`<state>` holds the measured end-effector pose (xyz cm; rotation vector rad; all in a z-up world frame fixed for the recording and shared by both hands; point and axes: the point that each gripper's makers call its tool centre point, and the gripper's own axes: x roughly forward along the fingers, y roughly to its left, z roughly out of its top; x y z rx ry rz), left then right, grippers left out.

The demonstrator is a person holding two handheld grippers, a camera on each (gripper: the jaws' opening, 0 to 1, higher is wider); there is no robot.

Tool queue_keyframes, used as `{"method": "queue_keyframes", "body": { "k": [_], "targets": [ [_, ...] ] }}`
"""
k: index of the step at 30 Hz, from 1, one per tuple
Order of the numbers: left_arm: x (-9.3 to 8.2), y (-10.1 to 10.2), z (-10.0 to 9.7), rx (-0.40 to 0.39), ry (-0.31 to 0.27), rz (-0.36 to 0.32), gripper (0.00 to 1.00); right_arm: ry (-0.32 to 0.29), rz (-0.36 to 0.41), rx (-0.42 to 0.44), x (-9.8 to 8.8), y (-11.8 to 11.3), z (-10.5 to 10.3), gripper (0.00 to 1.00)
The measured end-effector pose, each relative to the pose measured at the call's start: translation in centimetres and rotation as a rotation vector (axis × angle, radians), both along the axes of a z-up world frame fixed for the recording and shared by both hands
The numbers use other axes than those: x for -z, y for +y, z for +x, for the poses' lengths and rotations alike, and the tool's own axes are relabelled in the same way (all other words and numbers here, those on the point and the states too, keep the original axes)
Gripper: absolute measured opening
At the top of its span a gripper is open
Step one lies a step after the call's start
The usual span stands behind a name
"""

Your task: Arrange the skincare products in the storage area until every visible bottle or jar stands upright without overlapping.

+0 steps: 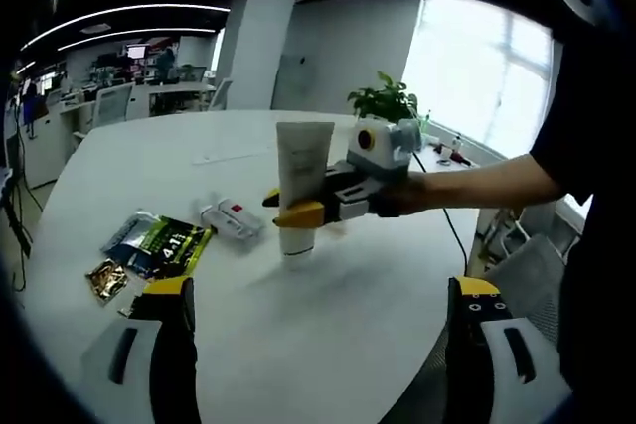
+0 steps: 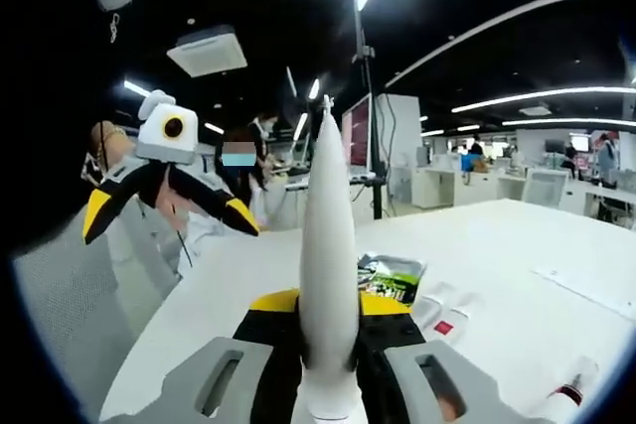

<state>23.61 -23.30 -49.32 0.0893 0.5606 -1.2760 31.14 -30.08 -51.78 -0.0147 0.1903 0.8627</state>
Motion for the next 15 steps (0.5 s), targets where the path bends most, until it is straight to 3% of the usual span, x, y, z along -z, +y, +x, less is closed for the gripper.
{"method": "queue_keyframes", "body": {
  "k": [15],
  "targets": [
    [-0.29,-0.38,0.12,0.003,-0.004,-0.012,0.99,0.045,-0.012,0.013,0.32,-0.47,-0.22,0.12]
  ]
}}
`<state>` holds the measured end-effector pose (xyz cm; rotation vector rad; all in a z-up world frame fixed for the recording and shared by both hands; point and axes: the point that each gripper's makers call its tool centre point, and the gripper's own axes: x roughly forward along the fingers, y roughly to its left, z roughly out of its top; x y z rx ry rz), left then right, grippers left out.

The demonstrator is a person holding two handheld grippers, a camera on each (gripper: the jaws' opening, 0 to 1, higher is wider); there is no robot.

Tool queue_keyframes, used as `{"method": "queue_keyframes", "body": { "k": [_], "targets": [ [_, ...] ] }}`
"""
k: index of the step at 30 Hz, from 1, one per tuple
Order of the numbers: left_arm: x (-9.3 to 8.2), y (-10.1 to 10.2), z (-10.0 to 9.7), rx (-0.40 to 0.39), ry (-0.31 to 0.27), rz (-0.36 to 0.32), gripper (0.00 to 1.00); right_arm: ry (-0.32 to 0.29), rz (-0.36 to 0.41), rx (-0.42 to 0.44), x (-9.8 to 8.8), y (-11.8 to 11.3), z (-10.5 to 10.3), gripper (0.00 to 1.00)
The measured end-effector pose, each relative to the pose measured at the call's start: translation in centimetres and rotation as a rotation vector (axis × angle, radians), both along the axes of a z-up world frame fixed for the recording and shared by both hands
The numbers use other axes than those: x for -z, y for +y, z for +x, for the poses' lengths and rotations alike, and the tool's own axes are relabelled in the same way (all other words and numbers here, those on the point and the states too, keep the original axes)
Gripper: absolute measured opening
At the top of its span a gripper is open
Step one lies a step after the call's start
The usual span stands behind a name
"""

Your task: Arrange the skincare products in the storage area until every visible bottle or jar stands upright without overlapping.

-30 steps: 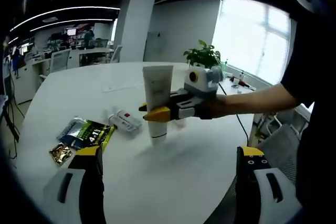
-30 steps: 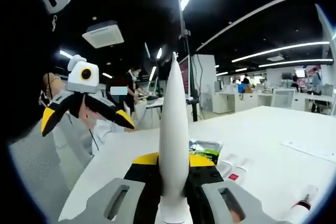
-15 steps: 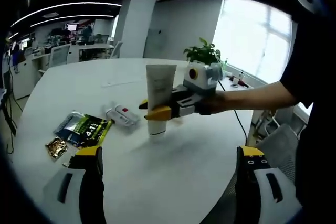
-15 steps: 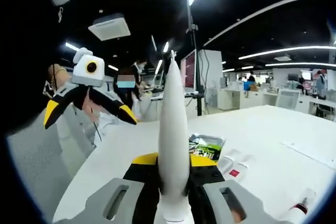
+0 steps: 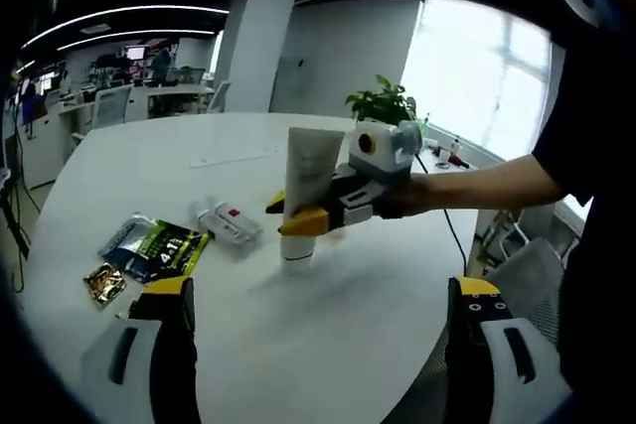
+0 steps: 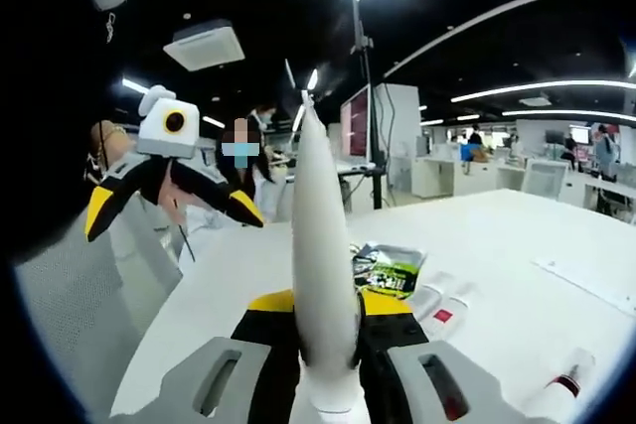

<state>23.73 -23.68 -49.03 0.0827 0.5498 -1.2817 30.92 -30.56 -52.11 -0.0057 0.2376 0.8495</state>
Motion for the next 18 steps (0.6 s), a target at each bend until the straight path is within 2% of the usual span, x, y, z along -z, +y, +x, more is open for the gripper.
{"method": "queue_keyframes", "body": {
  "k": [6,18],
  "targets": [
    [-0.38,0.05,-0.01,0.002,-0.005,-0.007,0.99,0.037,-0.022,0.013,0.43,0.12,-0.24,0.15],
    [-0.35,0.54,-0.57,0.020,-0.006,-0.001,0.99,0.053,-0.066,0.026,0.90,-0.64,-0.35,0.21]
  ]
}}
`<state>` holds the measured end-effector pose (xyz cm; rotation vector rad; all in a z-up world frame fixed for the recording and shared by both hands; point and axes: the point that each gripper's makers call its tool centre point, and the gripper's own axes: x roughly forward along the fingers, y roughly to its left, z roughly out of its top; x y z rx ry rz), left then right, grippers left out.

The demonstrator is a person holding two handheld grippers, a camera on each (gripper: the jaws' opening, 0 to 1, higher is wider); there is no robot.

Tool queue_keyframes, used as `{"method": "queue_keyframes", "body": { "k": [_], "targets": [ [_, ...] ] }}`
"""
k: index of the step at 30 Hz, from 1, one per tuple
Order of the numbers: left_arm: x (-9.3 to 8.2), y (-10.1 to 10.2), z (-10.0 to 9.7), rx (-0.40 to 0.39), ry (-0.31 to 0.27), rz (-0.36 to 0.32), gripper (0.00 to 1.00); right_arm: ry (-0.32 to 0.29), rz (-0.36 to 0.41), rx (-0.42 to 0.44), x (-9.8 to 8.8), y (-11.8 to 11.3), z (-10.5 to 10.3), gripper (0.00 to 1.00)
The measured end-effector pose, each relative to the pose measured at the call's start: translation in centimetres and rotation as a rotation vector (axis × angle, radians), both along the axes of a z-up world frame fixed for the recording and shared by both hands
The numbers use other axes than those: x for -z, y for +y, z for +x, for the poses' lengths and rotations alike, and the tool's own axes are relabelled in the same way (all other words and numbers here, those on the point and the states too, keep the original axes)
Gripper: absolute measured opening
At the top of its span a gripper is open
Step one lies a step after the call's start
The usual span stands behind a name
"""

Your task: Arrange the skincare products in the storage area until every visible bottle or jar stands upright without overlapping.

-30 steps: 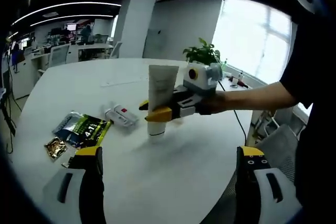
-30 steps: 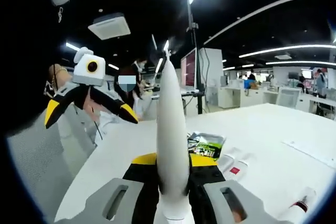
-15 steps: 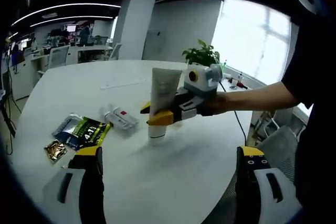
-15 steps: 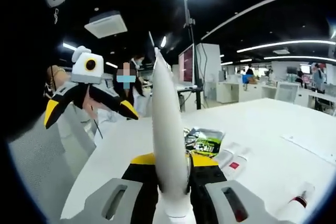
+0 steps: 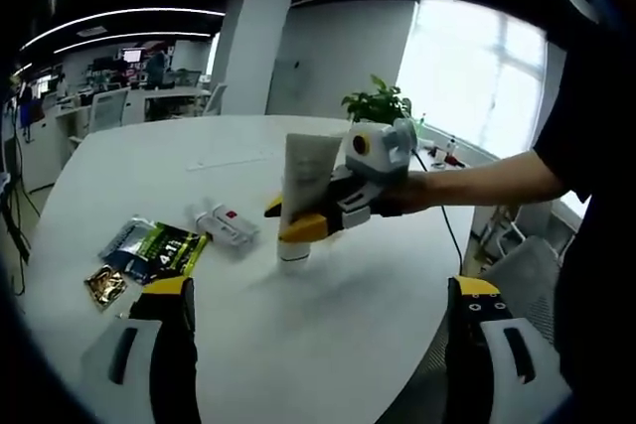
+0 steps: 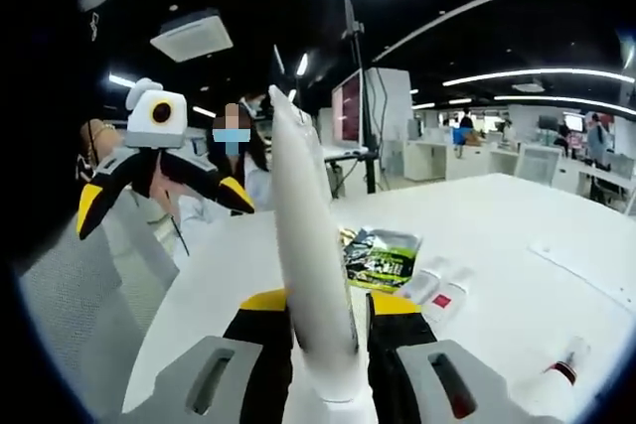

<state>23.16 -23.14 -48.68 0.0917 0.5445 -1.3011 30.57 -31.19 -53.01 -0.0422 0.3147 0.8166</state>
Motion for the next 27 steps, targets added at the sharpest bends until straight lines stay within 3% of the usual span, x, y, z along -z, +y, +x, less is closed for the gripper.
{"method": "queue_keyframes", "body": {
  "k": [7,10,13,17,22,24,27],
  "targets": [
    [-0.1,0.5,-0.1,-0.003,-0.001,-0.004,0.99,0.018,-0.025,0.033,0.1,-1.2,-0.4,0.29],
    [-0.3,0.6,-0.3,-0.003,-0.005,-0.006,0.99,0.040,0.005,0.051,-0.5,-1.2,-1.1,0.30],
    [-0.2,0.9,-0.4,-0.002,-0.008,-0.004,0.99,0.050,0.011,0.082,-0.6,-1.4,-1.5,0.42],
    [-0.1,1.4,-0.7,-0.004,-0.010,0.006,0.99,0.064,0.006,0.112,-0.6,-1.9,-2.1,0.45],
    [0.4,2.9,-0.1,-0.027,-0.015,0.034,0.98,0.074,0.003,0.169,-1.2,-2.8,-3.2,0.58],
    [0.3,3.4,0.3,-0.047,-0.011,0.028,0.98,0.082,0.022,0.194,-1.5,-3.1,-3.6,0.63],
    [0.2,4.5,1.3,-0.103,-0.026,0.025,0.99,0.069,0.139,0.241,-3.1,-3.0,-4.5,0.72]
  ]
}}
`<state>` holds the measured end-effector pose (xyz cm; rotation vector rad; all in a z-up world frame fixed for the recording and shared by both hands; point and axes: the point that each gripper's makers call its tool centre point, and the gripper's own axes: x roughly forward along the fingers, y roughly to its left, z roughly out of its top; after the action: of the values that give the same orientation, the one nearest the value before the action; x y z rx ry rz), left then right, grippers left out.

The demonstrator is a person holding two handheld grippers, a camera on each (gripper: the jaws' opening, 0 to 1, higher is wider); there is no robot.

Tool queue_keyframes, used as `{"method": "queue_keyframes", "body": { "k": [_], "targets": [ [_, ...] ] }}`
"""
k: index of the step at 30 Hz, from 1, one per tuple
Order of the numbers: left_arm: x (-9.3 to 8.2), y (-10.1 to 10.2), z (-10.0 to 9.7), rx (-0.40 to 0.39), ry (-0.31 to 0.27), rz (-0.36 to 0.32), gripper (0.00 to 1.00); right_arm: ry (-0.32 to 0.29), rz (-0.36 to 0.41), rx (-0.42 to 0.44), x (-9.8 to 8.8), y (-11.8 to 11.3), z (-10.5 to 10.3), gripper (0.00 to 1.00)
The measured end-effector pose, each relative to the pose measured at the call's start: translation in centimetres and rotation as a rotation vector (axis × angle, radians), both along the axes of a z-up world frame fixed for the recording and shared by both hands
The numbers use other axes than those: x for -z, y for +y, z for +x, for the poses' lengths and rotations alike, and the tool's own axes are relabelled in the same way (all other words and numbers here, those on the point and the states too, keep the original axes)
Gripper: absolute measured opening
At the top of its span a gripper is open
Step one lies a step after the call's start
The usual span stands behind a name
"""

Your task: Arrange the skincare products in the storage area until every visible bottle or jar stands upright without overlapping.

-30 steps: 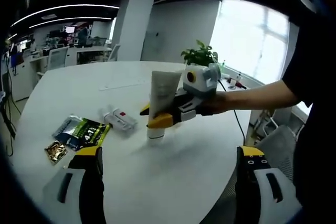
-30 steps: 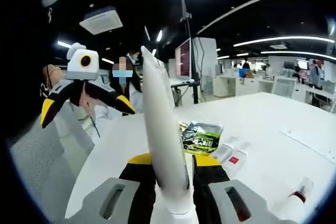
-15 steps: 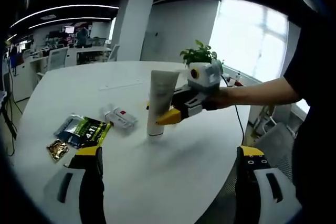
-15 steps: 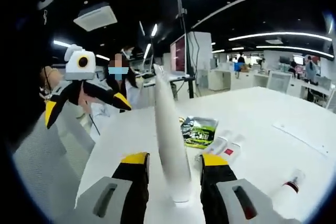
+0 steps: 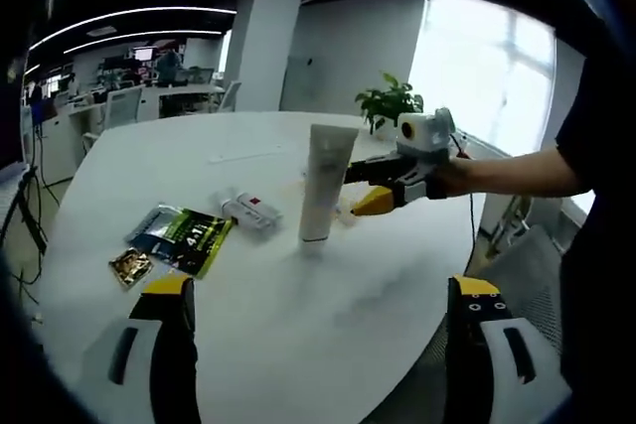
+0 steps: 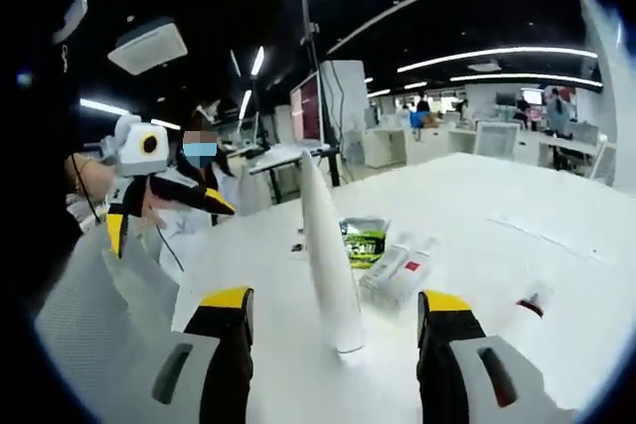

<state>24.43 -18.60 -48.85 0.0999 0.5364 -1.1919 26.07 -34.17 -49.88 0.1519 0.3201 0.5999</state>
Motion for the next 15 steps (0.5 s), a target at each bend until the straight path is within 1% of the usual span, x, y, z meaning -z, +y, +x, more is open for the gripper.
{"method": "queue_keyframes", "body": {
  "k": [1,3,5,7,10,11,15],
  "targets": [
    [0.0,0.2,0.1,-0.006,0.001,0.001,0.99,-0.005,0.012,-0.002,-0.3,0.2,-0.4,0.75],
    [-0.2,0.6,0.1,-0.012,0.001,-0.002,0.99,0.010,-0.037,0.015,0.1,0.0,-1.2,0.79],
    [-0.2,1.0,0.0,-0.016,-0.003,-0.001,0.99,0.030,-0.060,0.026,0.6,0.1,-2.1,0.83],
    [0.0,1.3,-0.2,-0.021,-0.011,0.009,0.99,0.033,-0.059,0.051,0.7,0.0,-2.7,0.86],
    [0.1,1.7,-0.5,-0.036,-0.055,0.036,0.99,0.041,-0.051,0.084,0.5,0.0,-3.8,0.89],
    [0.1,1.8,-0.8,-0.035,-0.059,0.042,0.99,0.041,-0.053,0.090,0.4,0.0,-4.1,0.90],
    [0.1,2.4,-1.2,-0.039,-0.045,0.021,0.99,0.047,-0.053,0.148,0.1,-0.2,-5.8,0.94]
  ]
}}
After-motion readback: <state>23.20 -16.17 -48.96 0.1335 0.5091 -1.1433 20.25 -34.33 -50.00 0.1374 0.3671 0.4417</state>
